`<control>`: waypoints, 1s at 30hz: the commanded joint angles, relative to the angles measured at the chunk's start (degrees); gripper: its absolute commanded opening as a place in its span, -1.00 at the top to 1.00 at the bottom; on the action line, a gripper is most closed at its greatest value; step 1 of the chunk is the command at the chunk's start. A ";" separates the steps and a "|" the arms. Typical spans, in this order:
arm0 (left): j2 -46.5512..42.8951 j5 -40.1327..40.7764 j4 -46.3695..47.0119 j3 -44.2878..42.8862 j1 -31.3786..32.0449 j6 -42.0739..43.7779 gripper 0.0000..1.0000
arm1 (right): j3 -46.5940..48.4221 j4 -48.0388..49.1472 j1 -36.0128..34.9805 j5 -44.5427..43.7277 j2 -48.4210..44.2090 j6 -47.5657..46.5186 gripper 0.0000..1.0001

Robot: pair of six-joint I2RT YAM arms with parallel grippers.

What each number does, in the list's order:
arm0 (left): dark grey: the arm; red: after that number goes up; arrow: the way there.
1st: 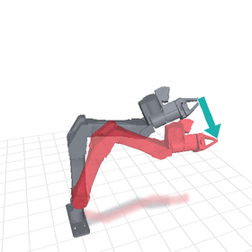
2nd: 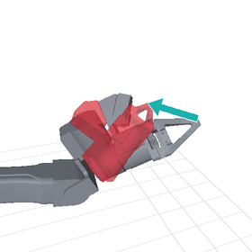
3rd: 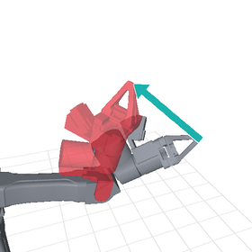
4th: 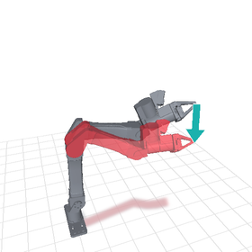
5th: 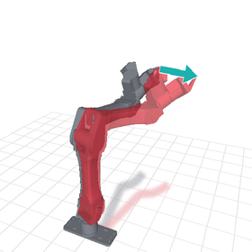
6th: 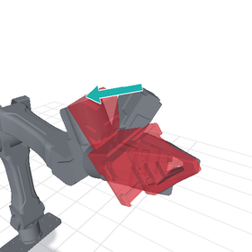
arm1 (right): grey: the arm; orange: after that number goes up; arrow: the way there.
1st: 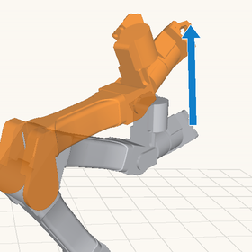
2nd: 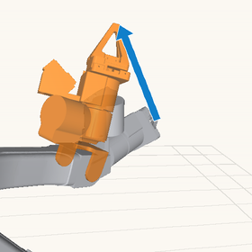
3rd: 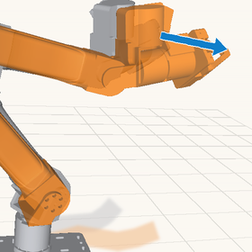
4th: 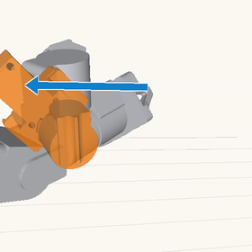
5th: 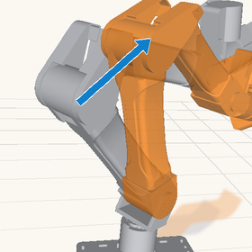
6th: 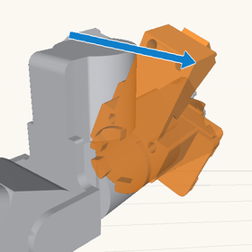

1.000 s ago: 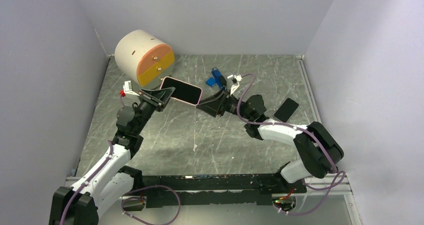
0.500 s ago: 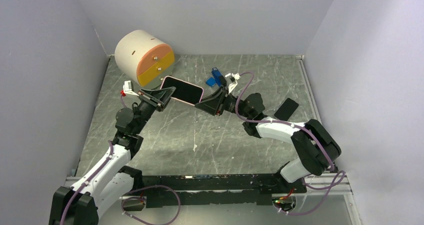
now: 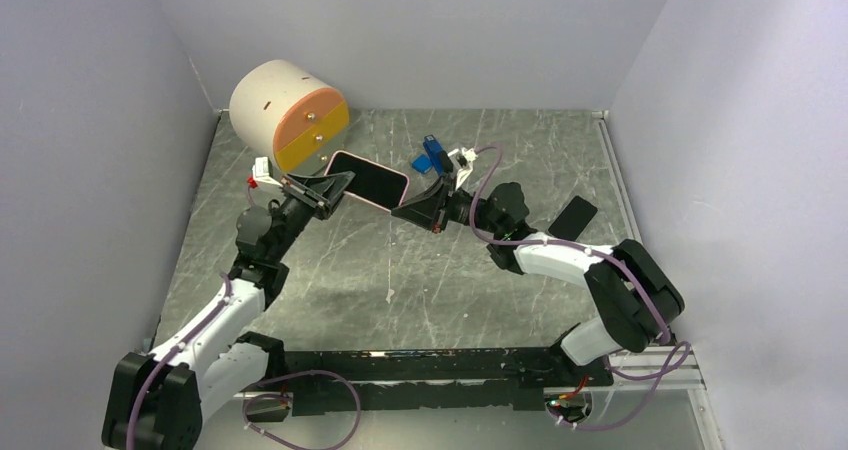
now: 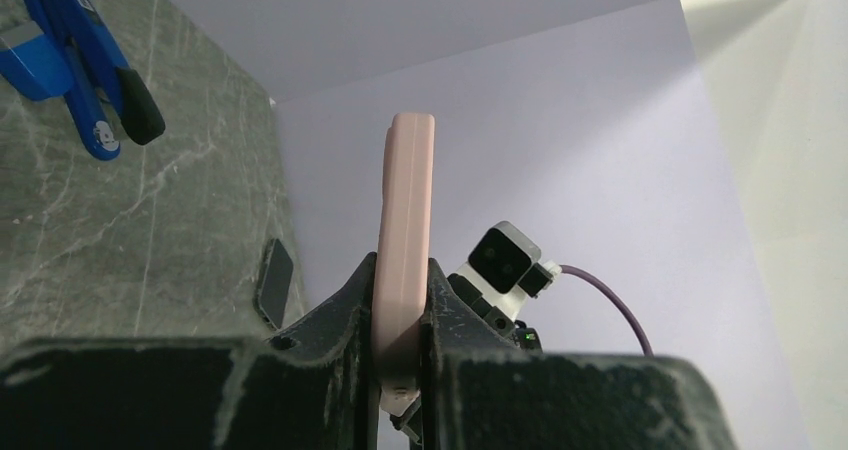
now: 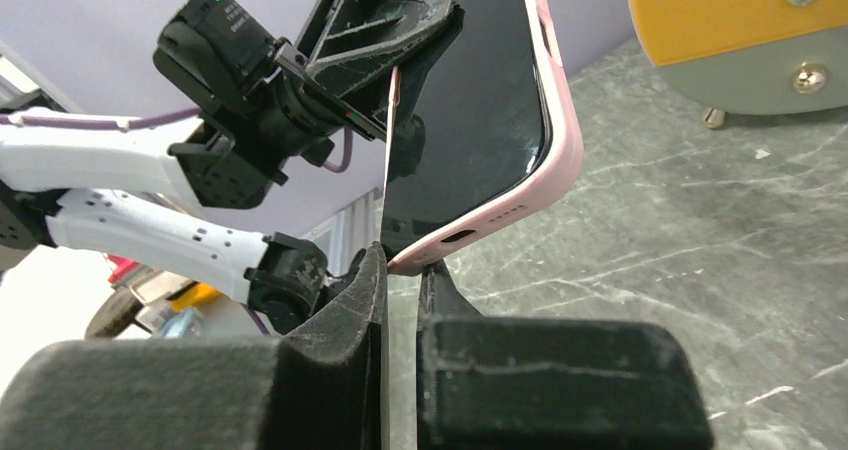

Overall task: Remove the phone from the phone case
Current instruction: Remove the phone case from the phone.

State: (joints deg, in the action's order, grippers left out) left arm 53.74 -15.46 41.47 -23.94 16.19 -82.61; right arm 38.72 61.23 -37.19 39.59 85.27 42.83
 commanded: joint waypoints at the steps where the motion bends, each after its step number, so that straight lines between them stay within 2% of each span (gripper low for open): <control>1: 0.27 -7.38 -0.44 -3.92 1.06 -0.43 0.95 | 3.99 -1.95 -1.22 2.50 -2.16 -12.43 1.00; 7: -0.34 -10.18 -4.10 -6.33 0.61 2.39 0.95 | 4.87 -3.37 -1.22 4.30 -2.09 -17.04 1.00; 11: 1.22 -15.80 -3.93 -8.70 -0.27 4.33 0.95 | 5.09 -2.58 -1.22 6.31 -1.61 -21.42 1.00; 19: 4.57 -27.32 -0.22 -12.24 -3.38 3.40 0.95 | 7.77 -12.55 -0.90 3.79 -2.37 -31.34 1.00; 23: 5.49 -31.36 -2.37 -14.03 -5.78 4.48 0.95 | 7.38 -15.50 -0.48 4.79 -2.88 -33.53 1.00; 25: 5.22 -32.99 -5.18 -15.07 -7.39 6.47 0.95 | 6.58 -16.90 0.20 5.31 -3.38 -34.50 0.93; 27: 4.65 -34.42 -9.42 -16.53 -9.03 9.92 0.95 | 5.36 -18.31 1.22 6.07 -3.97 -35.74 0.77; 30: 3.95 -35.49 -16.65 -19.18 -10.40 16.71 0.95 | 4.92 -22.36 2.86 10.10 -4.84 -39.17 0.42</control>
State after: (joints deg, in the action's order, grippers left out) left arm 59.72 -45.82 30.33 -37.34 7.51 -73.93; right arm 43.40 42.26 -36.29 45.60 83.59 9.80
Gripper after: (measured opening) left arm 0.167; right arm 0.199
